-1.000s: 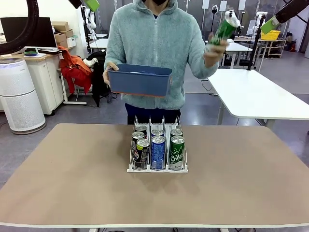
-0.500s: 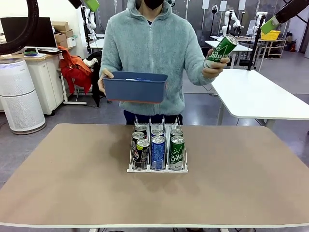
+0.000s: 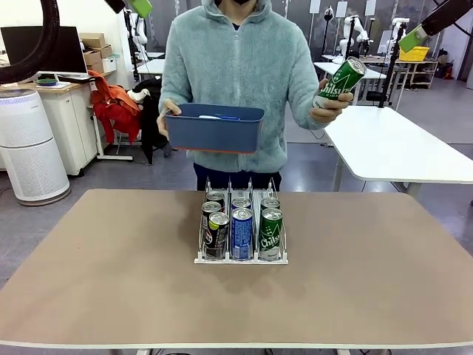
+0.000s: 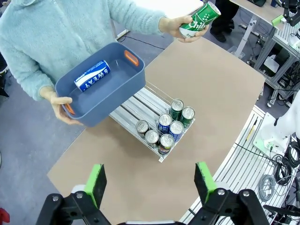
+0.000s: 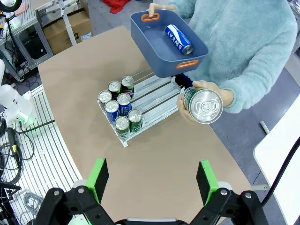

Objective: Fill the beverage cans into the dispenser.
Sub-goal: Pick up the Sprite handed by the human.

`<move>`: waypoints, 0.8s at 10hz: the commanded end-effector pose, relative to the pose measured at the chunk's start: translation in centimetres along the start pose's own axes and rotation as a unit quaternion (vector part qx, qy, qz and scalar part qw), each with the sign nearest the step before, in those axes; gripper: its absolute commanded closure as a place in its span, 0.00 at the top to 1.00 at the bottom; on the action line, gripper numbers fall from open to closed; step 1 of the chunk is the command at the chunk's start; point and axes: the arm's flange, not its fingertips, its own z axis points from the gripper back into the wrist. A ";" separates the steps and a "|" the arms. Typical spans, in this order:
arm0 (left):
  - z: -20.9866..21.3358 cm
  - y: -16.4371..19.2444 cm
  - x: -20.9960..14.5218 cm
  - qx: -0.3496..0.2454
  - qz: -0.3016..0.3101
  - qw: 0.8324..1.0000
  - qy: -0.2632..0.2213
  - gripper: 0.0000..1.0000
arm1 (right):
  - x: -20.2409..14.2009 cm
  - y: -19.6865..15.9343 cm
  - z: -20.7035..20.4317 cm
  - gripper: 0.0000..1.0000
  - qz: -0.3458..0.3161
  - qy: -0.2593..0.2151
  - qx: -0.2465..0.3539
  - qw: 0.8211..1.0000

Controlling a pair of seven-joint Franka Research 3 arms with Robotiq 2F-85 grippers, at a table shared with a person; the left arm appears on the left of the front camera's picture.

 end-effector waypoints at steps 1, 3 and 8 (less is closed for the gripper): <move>0.1 -0.1 -0.2 0.002 0.002 1.000 0.002 1.00 | 0.0 0.0 -0.1 1.00 -0.001 -0.002 -0.004 1.000; 0.1 -0.1 -0.2 0.002 0.002 1.000 0.002 1.00 | 0.0 0.0 -0.1 1.00 -0.001 -0.002 -0.004 1.000; 0.1 -0.1 -0.2 0.002 0.002 1.000 0.002 1.00 | 0.0 0.0 -0.1 1.00 -0.001 -0.002 -0.004 1.000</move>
